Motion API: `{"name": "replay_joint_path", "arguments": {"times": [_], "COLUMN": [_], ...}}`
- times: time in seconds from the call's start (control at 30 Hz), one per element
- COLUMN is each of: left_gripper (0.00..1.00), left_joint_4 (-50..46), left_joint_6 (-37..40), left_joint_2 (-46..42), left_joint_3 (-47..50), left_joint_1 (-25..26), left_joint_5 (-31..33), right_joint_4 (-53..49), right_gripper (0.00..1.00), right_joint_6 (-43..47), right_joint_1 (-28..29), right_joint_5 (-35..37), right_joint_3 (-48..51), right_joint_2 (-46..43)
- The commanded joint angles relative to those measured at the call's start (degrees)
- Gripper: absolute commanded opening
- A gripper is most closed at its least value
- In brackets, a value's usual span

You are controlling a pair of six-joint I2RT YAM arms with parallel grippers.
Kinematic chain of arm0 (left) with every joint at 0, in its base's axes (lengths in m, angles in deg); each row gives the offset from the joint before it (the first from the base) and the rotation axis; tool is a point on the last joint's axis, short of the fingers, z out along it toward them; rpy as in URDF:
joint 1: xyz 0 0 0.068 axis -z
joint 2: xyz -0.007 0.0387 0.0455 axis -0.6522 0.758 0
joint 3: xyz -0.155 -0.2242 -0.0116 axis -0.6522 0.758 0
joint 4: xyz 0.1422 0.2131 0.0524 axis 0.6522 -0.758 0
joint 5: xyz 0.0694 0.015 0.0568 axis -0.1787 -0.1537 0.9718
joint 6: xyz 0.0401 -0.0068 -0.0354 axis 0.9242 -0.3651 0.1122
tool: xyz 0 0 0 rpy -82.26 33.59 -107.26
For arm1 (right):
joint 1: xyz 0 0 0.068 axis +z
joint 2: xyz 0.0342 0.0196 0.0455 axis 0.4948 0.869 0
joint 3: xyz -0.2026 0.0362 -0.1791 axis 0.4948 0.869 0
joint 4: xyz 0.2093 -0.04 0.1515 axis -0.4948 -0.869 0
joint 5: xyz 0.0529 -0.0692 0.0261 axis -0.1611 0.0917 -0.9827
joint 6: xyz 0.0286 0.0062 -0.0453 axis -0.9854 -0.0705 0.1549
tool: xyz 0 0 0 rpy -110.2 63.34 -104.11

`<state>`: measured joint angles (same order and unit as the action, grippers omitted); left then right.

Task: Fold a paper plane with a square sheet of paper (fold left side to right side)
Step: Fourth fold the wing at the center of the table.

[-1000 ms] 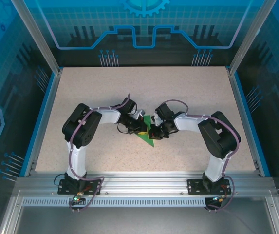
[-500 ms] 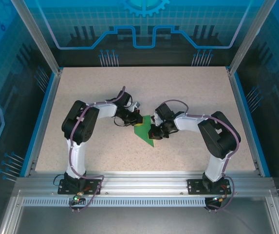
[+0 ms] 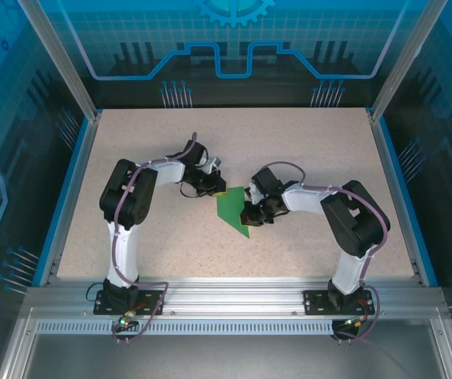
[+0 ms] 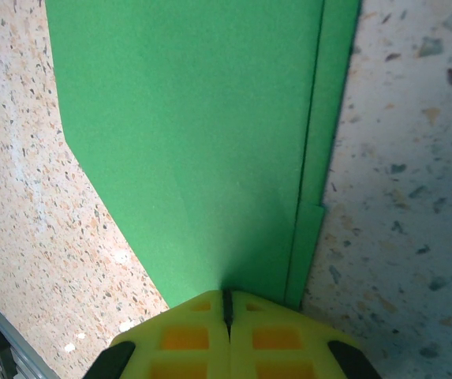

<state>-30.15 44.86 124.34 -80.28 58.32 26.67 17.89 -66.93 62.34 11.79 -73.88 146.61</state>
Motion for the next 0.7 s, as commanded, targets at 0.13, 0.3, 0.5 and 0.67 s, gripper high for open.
{"name": "replay_joint_path", "arguments": {"times": [0.13,0.3,0.5,0.67], "left_gripper": [0.00,0.00,0.08,0.25], "left_joint_4": [-1.72,-2.77,-2.76,-0.59], "left_joint_6": [3.03,3.07,2.49,0.46], "left_joint_2": [3.69,4.16,-1.29,-8.93], "left_joint_3": [-4.09,-6.40,-5.31,-0.60], "left_joint_1": [-5.19,-6.51,-7.41,-7.45], "left_joint_5": [6.01,4.52,4.13,4.47], "right_joint_4": [-7.57,-5.60,-1.47,2.24], "right_gripper": [0.00,0.00,0.04,0.21], "right_joint_6": [0.11,-0.72,-1.57,-1.70], "right_joint_1": [0.61,1.32,2.20,2.29], "right_joint_5": [5.48,4.57,2.69,2.76], "right_joint_3": [3.57,3.57,2.53,1.53], "right_joint_2": [2.82,2.28,0.80,-2.29]}}
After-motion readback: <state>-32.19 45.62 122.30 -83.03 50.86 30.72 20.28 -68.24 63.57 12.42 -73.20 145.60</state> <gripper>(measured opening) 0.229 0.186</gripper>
